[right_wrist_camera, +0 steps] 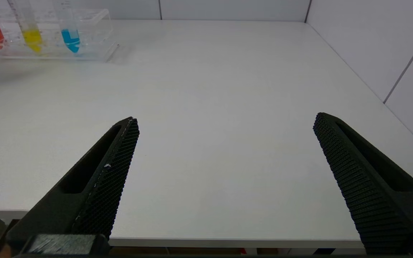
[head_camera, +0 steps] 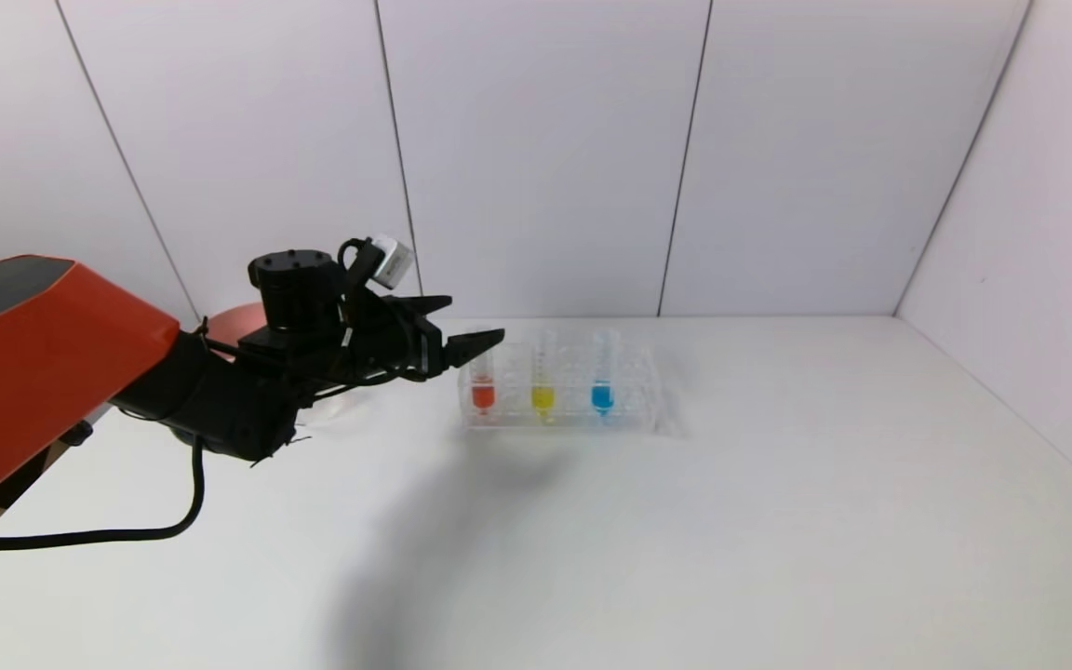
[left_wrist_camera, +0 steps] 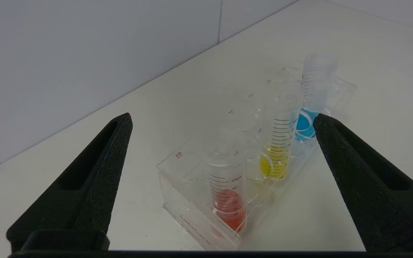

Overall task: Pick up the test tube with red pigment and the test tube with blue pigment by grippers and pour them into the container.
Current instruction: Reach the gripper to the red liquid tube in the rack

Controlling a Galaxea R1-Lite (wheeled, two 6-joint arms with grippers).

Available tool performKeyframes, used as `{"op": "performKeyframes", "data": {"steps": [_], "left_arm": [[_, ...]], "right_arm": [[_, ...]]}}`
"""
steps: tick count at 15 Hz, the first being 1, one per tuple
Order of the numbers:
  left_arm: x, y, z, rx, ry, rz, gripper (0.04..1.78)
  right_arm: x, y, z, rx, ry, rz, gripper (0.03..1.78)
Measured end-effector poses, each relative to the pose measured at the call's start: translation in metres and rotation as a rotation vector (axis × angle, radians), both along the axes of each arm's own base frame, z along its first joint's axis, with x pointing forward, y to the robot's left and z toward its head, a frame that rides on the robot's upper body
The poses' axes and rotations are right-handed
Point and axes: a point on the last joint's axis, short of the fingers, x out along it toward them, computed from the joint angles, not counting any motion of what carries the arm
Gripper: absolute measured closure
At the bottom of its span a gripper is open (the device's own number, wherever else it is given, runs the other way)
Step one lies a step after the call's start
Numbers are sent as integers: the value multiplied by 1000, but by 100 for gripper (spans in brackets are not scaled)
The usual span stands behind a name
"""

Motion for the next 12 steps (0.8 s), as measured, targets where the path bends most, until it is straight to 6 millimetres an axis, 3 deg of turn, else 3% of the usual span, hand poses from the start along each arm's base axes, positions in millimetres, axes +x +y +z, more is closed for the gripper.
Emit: {"op": "performKeyframes", "data": {"steps": [7,12], "left_arm": [[7,-4,-20,18,6,-164,6],[25,-6,-27,11,-13,-204,6]], "right_arm": [[0,0,0,0,0,0,4],[0,0,0,0,0,-1,4]]}}
